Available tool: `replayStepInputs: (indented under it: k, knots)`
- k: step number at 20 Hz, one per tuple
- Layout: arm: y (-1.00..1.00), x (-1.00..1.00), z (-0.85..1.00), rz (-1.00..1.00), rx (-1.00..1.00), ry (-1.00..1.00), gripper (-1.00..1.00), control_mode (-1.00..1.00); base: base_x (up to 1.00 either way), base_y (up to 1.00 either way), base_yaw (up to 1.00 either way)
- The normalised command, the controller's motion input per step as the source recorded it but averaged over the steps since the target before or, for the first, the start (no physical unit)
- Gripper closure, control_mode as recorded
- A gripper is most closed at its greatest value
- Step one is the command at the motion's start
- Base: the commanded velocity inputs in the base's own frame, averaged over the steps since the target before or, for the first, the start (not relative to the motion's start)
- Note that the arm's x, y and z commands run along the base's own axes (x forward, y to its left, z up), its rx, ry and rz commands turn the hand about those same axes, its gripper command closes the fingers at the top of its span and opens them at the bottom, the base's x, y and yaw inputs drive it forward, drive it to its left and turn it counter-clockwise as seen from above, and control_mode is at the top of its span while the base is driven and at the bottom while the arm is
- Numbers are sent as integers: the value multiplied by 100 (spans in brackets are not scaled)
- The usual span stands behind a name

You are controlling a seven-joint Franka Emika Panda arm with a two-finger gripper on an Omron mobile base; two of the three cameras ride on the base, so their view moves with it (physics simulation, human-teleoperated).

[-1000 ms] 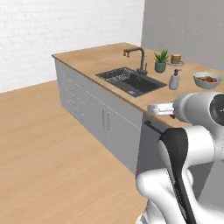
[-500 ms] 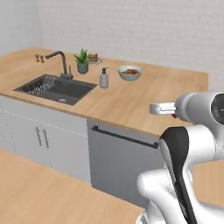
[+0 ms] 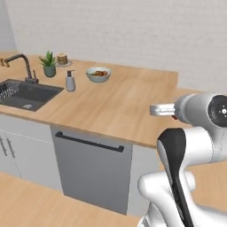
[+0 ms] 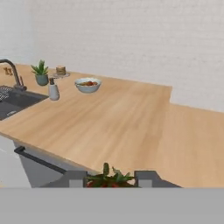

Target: Take the strawberry from the fridge and place it on top of the pancake, located on the dining counter.

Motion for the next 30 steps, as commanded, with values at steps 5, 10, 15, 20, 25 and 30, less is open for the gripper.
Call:
replayStepInputs:
  k: [5, 10, 15, 20, 25, 30]
  knots:
    - [0, 0, 0, 0, 0, 0, 100, 100, 0, -100, -28]
    - [0, 0, 0, 0, 0, 0, 100, 100, 9, -100, -37]
    - [0, 0, 0, 0, 0, 0, 100, 100, 76, -56, -54]
    - [0, 0, 0, 0, 0, 0, 100, 100, 100, 0, -44]
    - [0, 0, 0, 0, 0, 0, 100, 100, 100, -24, -17]
    - [0, 0, 0, 0, 0, 0, 100, 100, 100, -45, 0]
